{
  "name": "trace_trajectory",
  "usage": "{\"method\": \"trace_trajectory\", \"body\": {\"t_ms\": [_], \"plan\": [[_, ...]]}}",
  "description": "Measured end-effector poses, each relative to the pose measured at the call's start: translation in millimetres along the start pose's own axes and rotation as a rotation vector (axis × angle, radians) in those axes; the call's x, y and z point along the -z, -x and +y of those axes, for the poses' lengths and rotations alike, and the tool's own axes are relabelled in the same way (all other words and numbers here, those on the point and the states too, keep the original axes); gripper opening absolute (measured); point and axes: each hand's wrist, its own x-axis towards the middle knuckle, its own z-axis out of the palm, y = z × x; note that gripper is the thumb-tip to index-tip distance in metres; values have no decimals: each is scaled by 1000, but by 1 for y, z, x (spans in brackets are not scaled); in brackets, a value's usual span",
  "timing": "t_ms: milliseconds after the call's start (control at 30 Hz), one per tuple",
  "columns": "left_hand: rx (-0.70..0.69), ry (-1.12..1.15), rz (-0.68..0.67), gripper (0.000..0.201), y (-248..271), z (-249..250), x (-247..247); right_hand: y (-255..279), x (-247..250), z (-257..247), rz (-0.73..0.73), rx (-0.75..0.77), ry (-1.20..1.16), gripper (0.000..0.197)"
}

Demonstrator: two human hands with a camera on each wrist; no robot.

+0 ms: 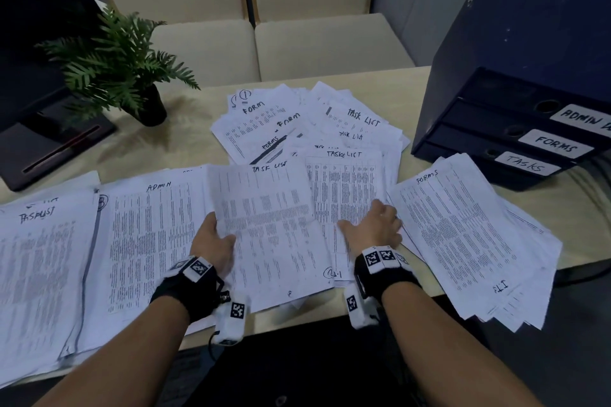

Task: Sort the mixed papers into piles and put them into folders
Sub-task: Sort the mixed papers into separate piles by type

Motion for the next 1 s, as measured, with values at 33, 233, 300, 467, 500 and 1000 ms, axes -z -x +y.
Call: {"method": "trace_trajectory", "body": {"t_ms": [33, 233, 300, 467, 500, 1000], "plan": [[-5, 1, -2, 27, 1, 1, -1, -1, 1, 2, 14, -51, 2, 92], [-26, 10, -32, 39, 5, 10, -4, -9, 3, 14, 3, -128, -124, 88], [-38, 6, -38, 41, 4, 12, -4, -13, 5, 19, 40, -62, -229, 63], [-35, -9, -42, 38, 3, 15, -7, -19, 26, 28, 34, 14, -279, 15], [-29, -14, -47, 37, 3, 14, -8, -19, 29, 29, 21, 22, -249, 23], [-58, -47, -29, 52, 4, 15, -12, -22, 98, 38, 427, 44, -874, 14]]}}
